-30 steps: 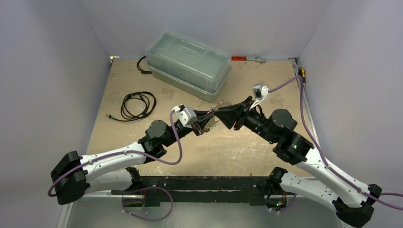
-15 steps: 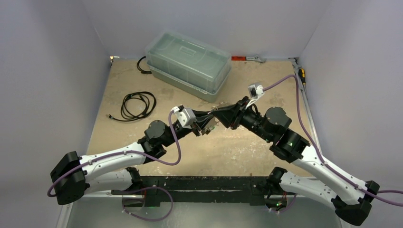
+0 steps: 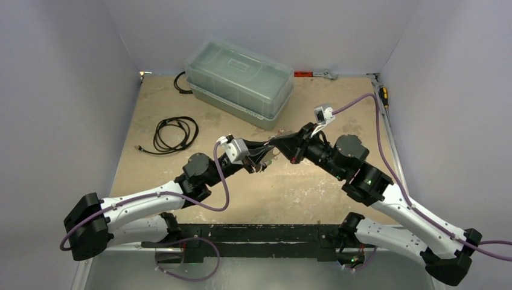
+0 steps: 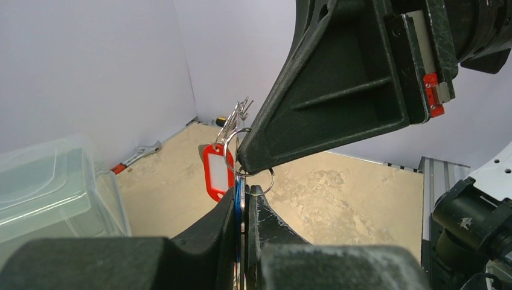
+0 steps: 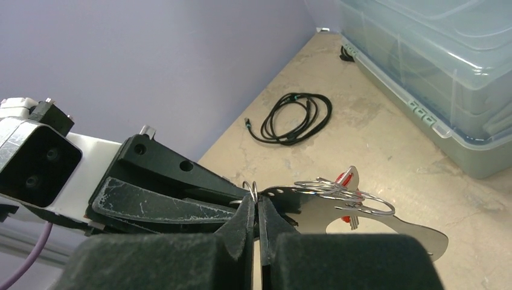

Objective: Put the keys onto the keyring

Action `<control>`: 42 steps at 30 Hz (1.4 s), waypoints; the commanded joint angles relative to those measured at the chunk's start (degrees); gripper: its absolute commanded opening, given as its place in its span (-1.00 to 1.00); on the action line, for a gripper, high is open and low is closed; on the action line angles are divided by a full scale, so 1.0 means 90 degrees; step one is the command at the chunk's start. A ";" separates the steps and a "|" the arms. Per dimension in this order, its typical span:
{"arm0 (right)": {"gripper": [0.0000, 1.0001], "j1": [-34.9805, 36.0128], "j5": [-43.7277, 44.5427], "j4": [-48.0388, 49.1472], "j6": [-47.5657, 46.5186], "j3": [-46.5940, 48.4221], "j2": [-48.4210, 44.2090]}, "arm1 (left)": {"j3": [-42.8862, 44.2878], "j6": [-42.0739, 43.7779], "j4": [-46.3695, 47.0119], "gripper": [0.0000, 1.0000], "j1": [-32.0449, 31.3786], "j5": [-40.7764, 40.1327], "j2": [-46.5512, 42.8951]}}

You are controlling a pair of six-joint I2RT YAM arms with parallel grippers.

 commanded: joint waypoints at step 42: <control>-1.00 0.0008 -0.2080 -0.5479 -0.3071 0.3476 0.1842 | 0.1835 0.5045 -0.5021 -1.00 -0.0038 0.1031 0.0352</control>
